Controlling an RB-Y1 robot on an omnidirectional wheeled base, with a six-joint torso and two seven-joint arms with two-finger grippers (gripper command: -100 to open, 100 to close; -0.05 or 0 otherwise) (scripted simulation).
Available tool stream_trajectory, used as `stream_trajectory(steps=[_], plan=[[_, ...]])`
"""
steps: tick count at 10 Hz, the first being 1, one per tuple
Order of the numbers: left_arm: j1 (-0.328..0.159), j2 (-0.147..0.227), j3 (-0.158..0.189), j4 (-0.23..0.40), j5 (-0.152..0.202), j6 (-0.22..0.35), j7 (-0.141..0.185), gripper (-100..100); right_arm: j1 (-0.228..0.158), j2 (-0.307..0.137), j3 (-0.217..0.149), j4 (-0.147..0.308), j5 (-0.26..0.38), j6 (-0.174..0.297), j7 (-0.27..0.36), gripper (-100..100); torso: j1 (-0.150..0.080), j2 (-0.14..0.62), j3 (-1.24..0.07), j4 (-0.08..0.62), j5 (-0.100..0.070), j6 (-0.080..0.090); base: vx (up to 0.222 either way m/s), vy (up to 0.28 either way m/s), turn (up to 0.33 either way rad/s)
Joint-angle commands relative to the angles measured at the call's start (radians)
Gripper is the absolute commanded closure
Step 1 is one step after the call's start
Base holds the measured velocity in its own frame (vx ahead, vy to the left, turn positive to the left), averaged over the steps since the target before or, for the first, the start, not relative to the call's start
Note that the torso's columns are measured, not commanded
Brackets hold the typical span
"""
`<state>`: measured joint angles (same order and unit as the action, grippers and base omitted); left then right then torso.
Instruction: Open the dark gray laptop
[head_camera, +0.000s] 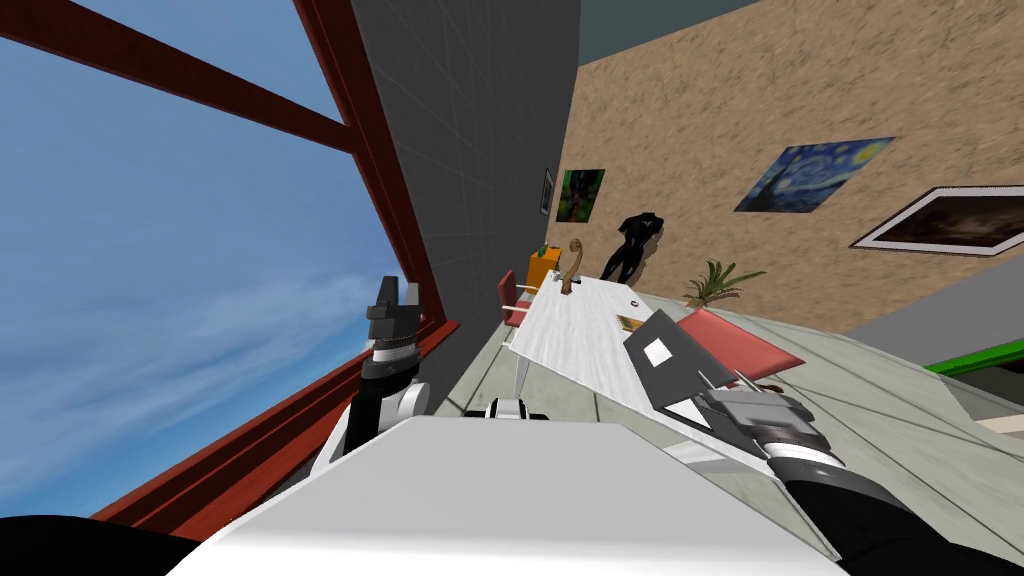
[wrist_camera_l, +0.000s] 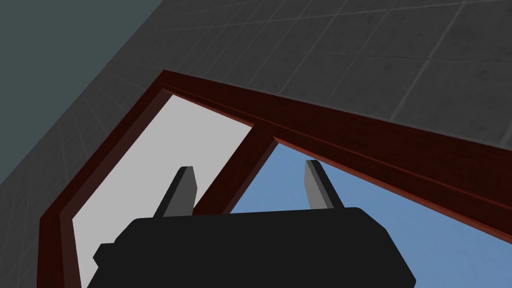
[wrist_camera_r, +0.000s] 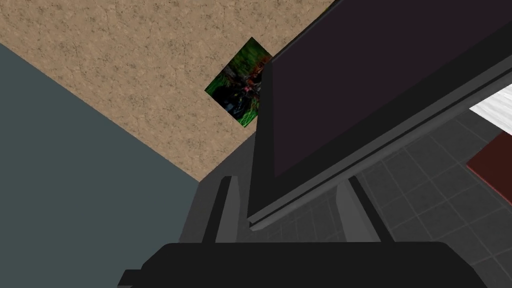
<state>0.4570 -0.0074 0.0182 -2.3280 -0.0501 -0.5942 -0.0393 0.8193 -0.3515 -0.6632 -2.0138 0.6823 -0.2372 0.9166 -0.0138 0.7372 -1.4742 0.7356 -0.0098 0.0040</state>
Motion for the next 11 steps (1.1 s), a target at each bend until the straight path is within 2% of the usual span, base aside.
stream_trajectory(steps=[1,3,4,5,10,11], plan=[[0.0,0.0,0.0,0.0,0.0,0.0,0.0,0,-0.005,-0.023,0.008,0.034,-0.047,0.015,-0.069,100,0.001,0.0,0.0,0.0,0.001,0.0,-0.054,-0.051,0.017],[0.0,0.0,0.0,0.0,0.0,0.0,0.0,0,-0.011,-0.04,0.012,0.052,-0.082,0.02,-0.119,100,0.003,0.0,0.0,0.0,0.001,-0.001,-0.05,-0.067,0.014],[0.0,0.0,0.0,0.0,0.0,0.0,0.0,0,-0.011,-0.036,0.008,0.036,-0.073,0.014,-0.103,100,0.004,0.0,-0.001,0.0,0.003,-0.001,-0.022,-0.038,0.007],[0.0,0.0,0.0,0.0,0.0,0.0,0.0,0,-0.038,-0.035,0.021,0.069,-0.102,0.013,-0.143,100,0.009,-0.002,-0.002,-0.001,0.004,-0.003,-0.042,-0.055,0.003],[0.0,0.0,0.0,0.0,0.0,0.0,0.0,0,-0.1,-0.03,0.057,0.154,-0.169,0.005,-0.225,100,0.008,-0.003,-0.002,-0.002,0.001,-0.004,-0.07,-0.078,0.015],[0.0,0.0,0.0,0.0,0.0,0.0,0.0,0,-0.1,-0.03,0.057,0.154,-0.169,0.005,-0.225,100,0.009,-0.003,-0.002,-0.002,0.0,-0.005,-0.042,-0.047,0.003]])
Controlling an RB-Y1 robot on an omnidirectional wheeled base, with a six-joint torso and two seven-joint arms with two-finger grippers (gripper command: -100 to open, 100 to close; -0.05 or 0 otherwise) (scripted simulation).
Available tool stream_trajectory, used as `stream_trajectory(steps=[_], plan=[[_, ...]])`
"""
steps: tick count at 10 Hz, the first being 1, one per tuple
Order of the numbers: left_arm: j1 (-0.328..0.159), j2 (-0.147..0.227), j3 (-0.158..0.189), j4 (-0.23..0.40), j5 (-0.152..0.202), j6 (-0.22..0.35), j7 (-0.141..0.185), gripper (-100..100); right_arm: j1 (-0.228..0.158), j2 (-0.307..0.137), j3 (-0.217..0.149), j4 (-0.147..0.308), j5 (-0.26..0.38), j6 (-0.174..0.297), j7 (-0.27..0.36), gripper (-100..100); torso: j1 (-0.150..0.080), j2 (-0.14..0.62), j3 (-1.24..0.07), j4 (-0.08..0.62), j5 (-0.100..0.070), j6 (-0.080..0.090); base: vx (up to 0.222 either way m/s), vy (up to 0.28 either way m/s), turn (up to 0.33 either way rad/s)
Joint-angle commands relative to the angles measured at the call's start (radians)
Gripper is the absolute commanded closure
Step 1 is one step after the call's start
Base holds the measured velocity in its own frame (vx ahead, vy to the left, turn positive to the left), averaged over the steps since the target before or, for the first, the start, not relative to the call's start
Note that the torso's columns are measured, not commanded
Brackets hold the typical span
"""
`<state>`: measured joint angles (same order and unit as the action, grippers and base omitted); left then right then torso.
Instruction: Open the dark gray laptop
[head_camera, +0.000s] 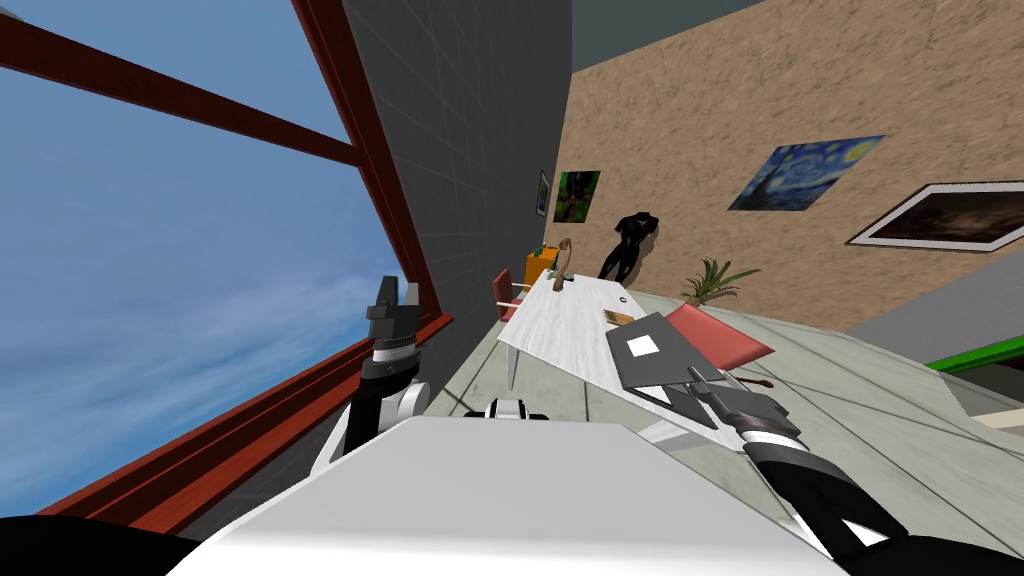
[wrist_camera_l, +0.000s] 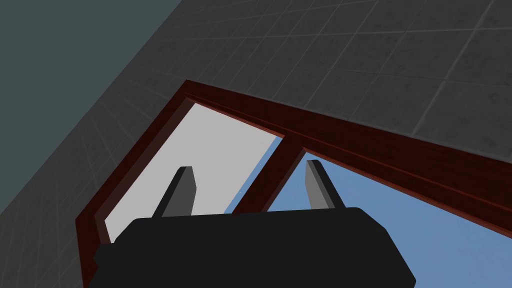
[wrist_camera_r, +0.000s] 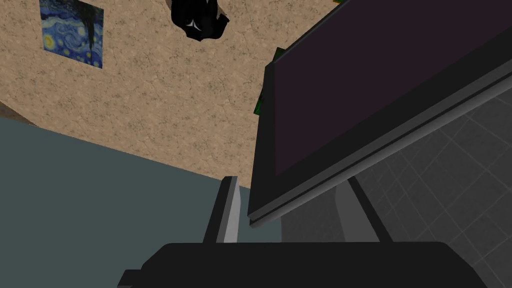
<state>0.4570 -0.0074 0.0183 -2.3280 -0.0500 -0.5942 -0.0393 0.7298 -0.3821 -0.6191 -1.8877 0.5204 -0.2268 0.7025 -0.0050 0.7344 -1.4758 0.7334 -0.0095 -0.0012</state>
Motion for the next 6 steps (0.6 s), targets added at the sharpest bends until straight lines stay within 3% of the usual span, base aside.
stream_trajectory(steps=[1,2,3,4,6], plan=[[0.0,0.0,0.0,0.0,0.0,0.0,0.0,0,-0.036,0.002,0.028,0.062,-0.034,-0.009,-0.044,100,0.001,-0.002,-0.001,0.0,0.001,0.0,-0.062,-0.056,0.0],[0.0,0.0,0.0,0.0,0.0,0.0,0.0,0,-0.048,0.003,0.035,0.079,-0.048,-0.01,-0.061,100,0.0,-0.002,-0.001,0.0,0.0,-0.002,-0.083,-0.077,0.028],[0.0,0.0,0.0,0.0,0.0,0.0,0.0,0,-0.04,0.0,0.017,0.062,-0.04,-0.011,-0.046,100,-0.001,-0.001,0.0,0.0,0.0,-0.001,-0.038,-0.036,0.004],[0.0,0.0,0.0,0.0,0.0,0.0,0.0,0,-0.08,0.02,0.036,0.11,-0.063,-0.03,-0.072,100,0.003,-0.001,-0.002,0.001,0.005,0.0,-0.038,-0.055,-0.039],[0.0,0.0,0.0,0.0,0.0,0.0,0.0,0,-0.118,0.041,0.054,0.157,-0.084,-0.047,-0.092,100,0.0,0.0,-0.001,0.002,0.003,-0.002,-0.068,-0.11,-0.006]])
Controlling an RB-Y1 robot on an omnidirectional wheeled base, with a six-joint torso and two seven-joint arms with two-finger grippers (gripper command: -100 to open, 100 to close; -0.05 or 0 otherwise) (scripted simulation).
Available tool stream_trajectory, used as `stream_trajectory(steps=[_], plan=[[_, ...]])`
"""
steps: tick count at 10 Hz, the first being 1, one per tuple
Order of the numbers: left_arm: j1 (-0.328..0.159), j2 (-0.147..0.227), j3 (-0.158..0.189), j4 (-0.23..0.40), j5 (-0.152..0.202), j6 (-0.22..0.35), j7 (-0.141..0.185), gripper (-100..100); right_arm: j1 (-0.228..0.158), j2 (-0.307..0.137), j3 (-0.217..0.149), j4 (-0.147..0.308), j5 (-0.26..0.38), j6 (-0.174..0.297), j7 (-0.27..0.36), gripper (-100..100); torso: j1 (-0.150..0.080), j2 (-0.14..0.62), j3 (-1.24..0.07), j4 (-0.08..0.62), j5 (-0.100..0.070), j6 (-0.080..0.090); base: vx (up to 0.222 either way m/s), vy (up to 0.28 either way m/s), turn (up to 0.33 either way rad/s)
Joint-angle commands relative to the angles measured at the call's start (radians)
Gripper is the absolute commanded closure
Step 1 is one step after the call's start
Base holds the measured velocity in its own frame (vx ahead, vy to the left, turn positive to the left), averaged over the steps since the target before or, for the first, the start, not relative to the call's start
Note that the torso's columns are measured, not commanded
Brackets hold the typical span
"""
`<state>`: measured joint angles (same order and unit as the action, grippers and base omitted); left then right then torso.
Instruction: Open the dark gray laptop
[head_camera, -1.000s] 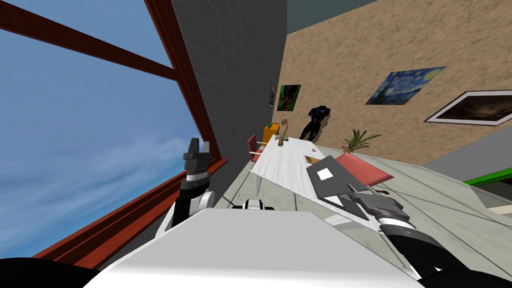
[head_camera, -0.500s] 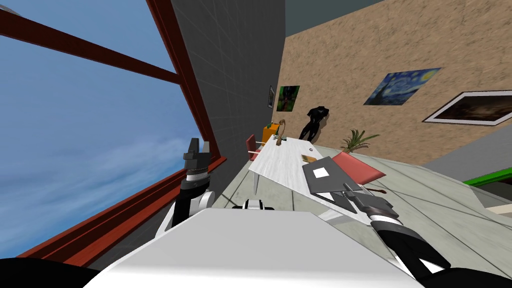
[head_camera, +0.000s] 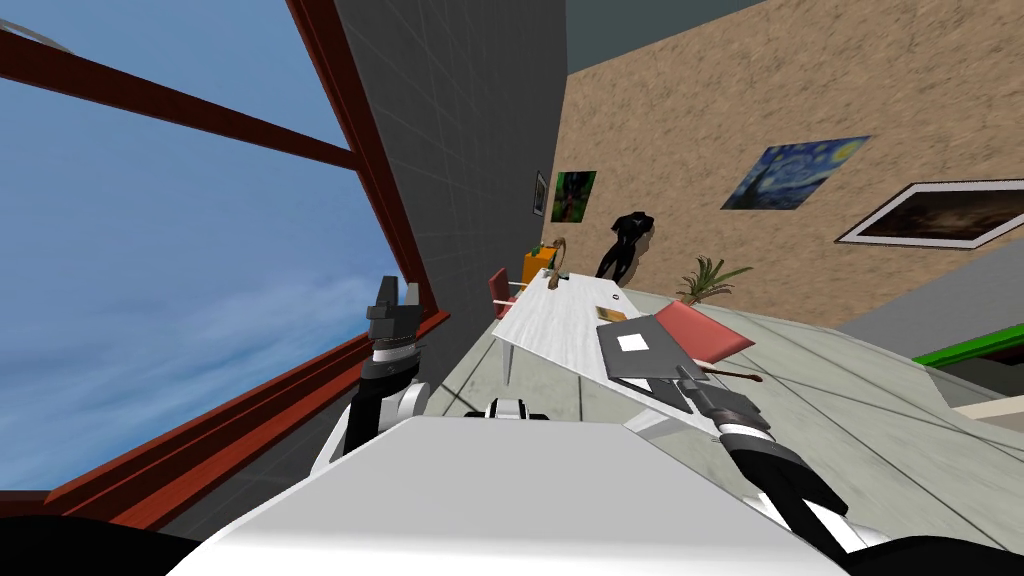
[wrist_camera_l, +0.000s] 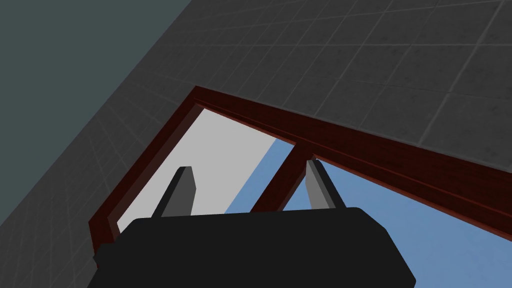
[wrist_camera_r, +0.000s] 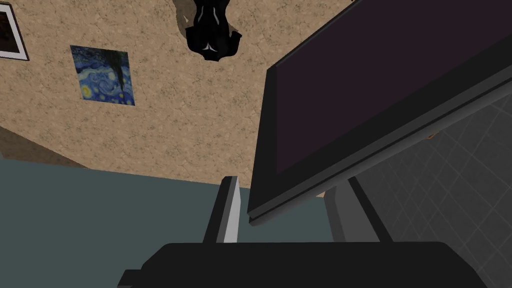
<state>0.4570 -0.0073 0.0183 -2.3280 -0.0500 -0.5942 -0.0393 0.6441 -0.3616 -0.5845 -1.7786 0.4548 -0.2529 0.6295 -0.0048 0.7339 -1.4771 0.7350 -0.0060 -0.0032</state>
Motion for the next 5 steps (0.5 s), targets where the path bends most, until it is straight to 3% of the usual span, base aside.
stream_trajectory(steps=[1,5], plan=[[0.0,0.0,0.0,0.0,0.0,0.0,0.0,0,-0.032,0.02,0.02,0.048,-0.018,-0.021,-0.018,100,0.001,0.0,0.001,-0.001,-0.002,0.001,-0.045,-0.053,0.007],[0.0,0.0,0.0,0.0,0.0,0.0,0.0,0,-0.108,0.06,0.057,0.142,-0.059,-0.056,-0.058,100,0.005,0.0,0.0,-0.001,0.001,-0.001,-0.046,-0.061,-0.017]])
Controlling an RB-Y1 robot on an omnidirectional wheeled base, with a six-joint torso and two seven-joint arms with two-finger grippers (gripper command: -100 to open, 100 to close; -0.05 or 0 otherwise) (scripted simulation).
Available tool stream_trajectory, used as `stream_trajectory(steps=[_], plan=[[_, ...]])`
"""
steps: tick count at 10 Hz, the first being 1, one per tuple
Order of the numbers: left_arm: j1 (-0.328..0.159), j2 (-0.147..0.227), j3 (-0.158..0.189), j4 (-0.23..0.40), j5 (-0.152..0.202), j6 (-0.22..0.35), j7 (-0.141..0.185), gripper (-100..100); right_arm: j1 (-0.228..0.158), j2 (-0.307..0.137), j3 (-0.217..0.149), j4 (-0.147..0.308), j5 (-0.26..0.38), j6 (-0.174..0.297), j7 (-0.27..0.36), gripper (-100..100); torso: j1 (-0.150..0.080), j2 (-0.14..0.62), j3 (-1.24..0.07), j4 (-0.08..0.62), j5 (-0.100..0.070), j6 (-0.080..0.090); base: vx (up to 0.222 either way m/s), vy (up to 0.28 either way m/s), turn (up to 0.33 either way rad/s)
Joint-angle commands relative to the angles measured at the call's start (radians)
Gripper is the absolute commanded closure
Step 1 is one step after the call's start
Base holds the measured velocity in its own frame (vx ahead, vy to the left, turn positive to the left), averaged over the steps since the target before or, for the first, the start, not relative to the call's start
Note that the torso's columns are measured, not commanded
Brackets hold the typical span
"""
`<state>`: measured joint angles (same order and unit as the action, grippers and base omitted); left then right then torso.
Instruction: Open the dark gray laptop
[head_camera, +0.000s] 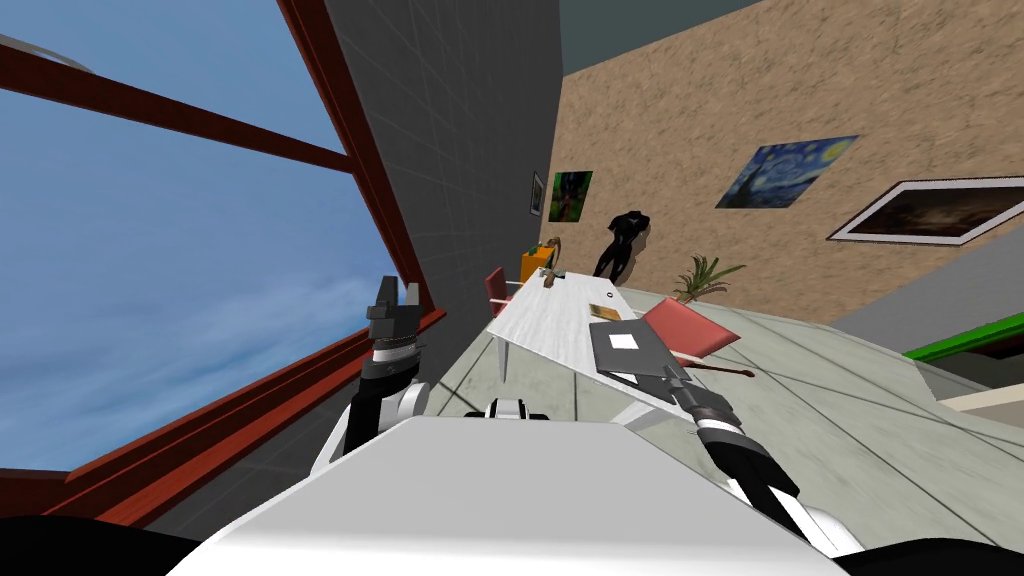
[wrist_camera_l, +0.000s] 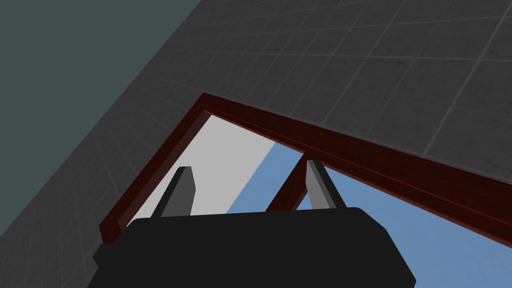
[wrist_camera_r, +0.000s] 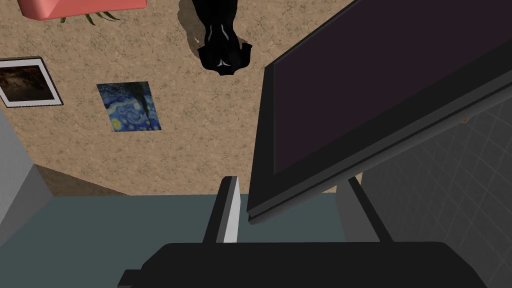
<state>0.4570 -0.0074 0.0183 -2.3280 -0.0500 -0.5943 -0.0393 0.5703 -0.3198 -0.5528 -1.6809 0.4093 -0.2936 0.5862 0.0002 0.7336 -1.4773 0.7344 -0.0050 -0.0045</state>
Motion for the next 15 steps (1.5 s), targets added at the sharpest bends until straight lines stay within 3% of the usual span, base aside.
stream_trajectory(steps=[1,2,8,9,10,15], plan=[[0.0,0.0,0.0,0.0,0.0,0.0,0.0,0,-0.053,0.029,0.034,0.067,-0.024,-0.024,-0.025,100,-0.001,0.0,0.0,0.0,-0.001,-0.001,-0.071,-0.082,0.006],[0.0,0.0,0.0,0.0,0.0,0.0,0.0,0,-0.023,-0.008,0.009,0.029,-0.031,0.006,-0.041,-100,0.0,0.0,0.0,0.0,-0.001,-0.001,-0.038,-0.02,0.049],[0.0,0.0,0.0,0.0,0.0,0.0,0.0,0,0.065,-0.117,-0.021,-0.083,-0.078,0.116,-0.139,-100,-0.002,0.005,0.002,0.004,0.004,0.005,-0.001,0.046,0.046],[0.0,0.0,0.0,0.0,0.0,0.0,0.0,0,0.054,-0.109,-0.02,-0.065,-0.075,0.099,-0.129,-100,-0.002,0.005,0.002,0.004,0.004,0.005,-0.004,0.01,0.005],[0.0,0.0,0.0,0.0,0.0,0.0,0.0,0,0.056,-0.111,-0.02,-0.067,-0.075,0.103,-0.132,0,-0.002,0.004,0.002,0.004,0.004,0.005,0.0,0.0,0.0],[0.0,0.0,0.0,0.0,0.0,0.0,0.0,0,0.056,-0.111,-0.02,-0.067,-0.075,0.102,-0.132,0,0.0,0.004,0.001,0.004,0.005,0.004,0.0,0.0,0.0]])
